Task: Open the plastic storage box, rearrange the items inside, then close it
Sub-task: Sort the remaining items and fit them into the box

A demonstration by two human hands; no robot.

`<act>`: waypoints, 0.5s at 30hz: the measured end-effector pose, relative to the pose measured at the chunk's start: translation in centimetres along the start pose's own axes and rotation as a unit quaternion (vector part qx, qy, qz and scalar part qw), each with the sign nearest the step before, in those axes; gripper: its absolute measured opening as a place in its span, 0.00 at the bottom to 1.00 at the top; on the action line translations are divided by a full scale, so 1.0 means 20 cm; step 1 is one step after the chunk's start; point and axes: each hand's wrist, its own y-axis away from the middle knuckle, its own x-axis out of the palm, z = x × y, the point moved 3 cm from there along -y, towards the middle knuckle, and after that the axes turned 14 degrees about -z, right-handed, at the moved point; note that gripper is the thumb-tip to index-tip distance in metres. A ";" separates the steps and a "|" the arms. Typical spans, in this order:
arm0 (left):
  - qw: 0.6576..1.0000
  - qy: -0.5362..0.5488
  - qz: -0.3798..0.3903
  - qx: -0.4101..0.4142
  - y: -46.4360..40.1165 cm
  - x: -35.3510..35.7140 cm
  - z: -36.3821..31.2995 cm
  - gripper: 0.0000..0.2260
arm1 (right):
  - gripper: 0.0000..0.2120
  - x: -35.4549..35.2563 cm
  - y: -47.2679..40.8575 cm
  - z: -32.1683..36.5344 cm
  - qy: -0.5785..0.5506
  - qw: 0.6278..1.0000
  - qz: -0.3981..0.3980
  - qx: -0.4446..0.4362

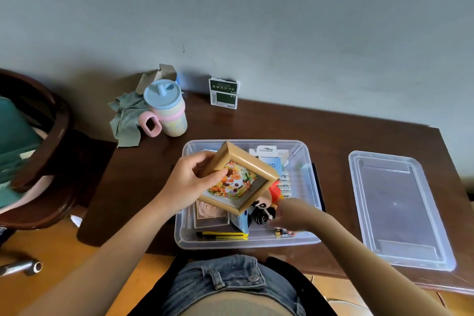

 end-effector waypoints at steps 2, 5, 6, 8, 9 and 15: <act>1.000 0.008 -0.009 -0.002 0.00 -0.01 0.00 0.09 | 0.14 0.05 -0.01 0.03 0.010 0.999 0.033 -0.016; 0.999 0.017 -0.026 -0.014 -0.01 -0.03 0.00 0.09 | 0.17 0.12 -0.03 0.11 -0.032 0.994 0.094 -0.037; 0.999 0.019 -0.030 -0.018 -0.01 -0.03 0.00 0.09 | 0.18 0.14 -0.03 0.14 -0.042 0.992 0.115 -0.042; 0.999 0.018 -0.033 -0.019 -0.01 -0.03 -0.01 0.09 | 0.19 0.16 -0.05 0.20 -0.071 0.986 0.148 -0.036; 0.999 0.017 -0.033 -0.017 0.00 -0.03 -0.01 0.10 | 0.20 0.15 -0.05 0.22 -0.084 0.984 0.158 -0.021; 0.999 0.015 -0.027 -0.038 0.03 -0.04 0.02 0.10 | 0.20 0.21 -0.09 0.30 -0.060 0.971 0.229 0.025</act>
